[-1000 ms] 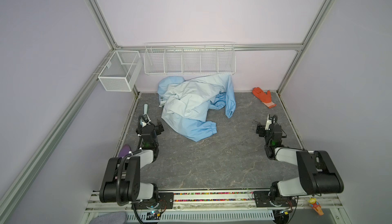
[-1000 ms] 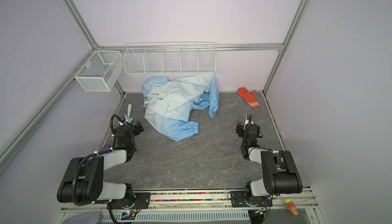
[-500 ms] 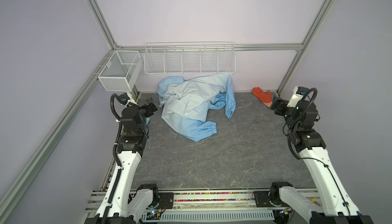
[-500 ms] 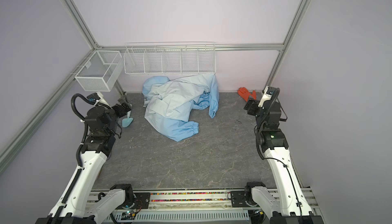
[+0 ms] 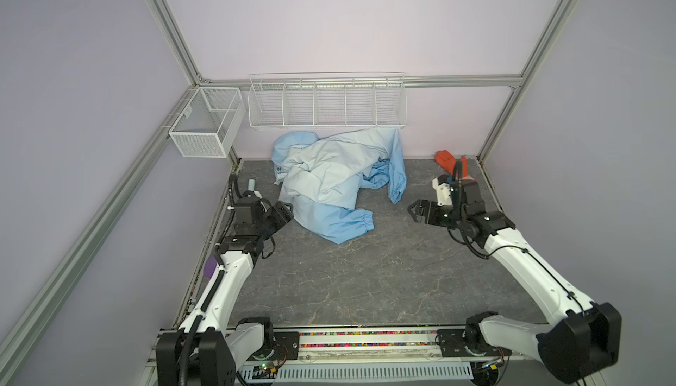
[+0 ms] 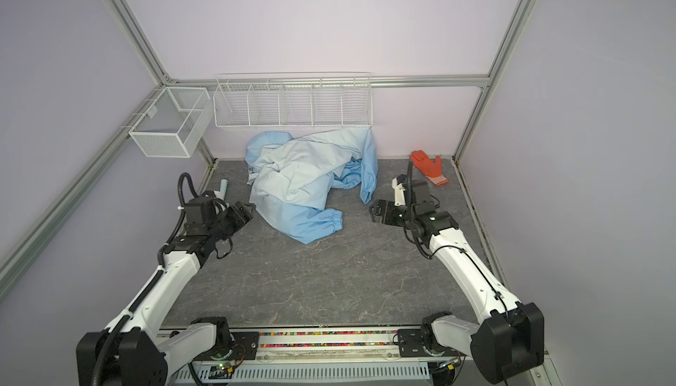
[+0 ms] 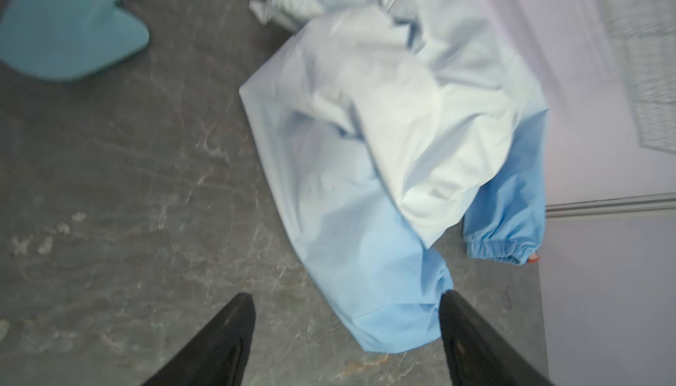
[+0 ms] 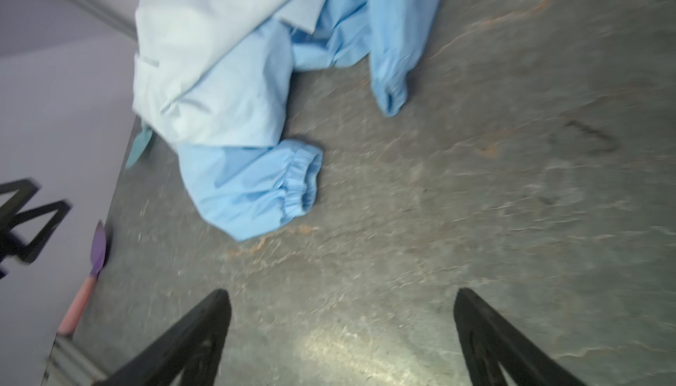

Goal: Zip up the jacket

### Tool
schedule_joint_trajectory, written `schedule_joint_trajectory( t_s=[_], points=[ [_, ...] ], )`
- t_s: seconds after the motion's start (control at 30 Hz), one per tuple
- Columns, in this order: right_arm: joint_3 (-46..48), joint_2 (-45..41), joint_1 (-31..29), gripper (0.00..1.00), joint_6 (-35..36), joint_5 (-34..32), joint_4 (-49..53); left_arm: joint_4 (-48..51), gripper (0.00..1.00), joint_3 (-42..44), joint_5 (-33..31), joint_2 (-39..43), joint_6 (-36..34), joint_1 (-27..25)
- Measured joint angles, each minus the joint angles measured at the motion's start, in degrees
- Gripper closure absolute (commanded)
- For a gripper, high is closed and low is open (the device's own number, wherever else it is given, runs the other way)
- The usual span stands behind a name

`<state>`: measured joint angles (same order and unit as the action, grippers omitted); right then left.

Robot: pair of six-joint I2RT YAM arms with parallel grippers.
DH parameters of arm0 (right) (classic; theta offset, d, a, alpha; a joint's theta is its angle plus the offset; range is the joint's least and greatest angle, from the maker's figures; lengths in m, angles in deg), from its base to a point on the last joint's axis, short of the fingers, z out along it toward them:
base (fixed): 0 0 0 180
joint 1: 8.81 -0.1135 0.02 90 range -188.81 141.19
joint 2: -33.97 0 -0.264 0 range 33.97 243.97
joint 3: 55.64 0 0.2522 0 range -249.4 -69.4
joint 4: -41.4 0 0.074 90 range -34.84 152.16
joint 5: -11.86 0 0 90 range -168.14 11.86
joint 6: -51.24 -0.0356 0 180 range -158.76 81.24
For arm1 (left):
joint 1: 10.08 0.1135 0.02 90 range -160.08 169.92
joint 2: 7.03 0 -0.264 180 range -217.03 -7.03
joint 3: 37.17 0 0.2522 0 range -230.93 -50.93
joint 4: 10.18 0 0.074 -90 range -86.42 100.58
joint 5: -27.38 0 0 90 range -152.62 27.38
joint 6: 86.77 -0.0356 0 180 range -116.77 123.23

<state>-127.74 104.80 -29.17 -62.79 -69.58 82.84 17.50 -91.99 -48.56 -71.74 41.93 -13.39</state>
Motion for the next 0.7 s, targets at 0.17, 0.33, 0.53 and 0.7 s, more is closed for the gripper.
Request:
schedule_joint_trajectory(
  t_s=[0.17,0.33,0.53,0.7],
  points=[
    [-1.9,6.6,-9.9,0.0,-0.9,-2.7,0.0,-4.3,0.21,1.5,1.0,-8.0,2.3,-2.0],
    [-5.9,13.0,-17.6,0.0,-1.2,-6.2,0.0,-10.4,0.24,1.4,2.5,-17.1,3.5,-2.8],
    [-9.5,15.4,-21.7,0.0,-1.4,-9.5,0.8,-14.8,0.36,0.1,4.8,-27.0,4.9,-4.6],
    [-10.7,15.4,-21.8,0.0,-1.3,-12.5,2.2,-19.1,0.78,-1.7,7.6,-31.1,6.1,-6.5]
  ],
)
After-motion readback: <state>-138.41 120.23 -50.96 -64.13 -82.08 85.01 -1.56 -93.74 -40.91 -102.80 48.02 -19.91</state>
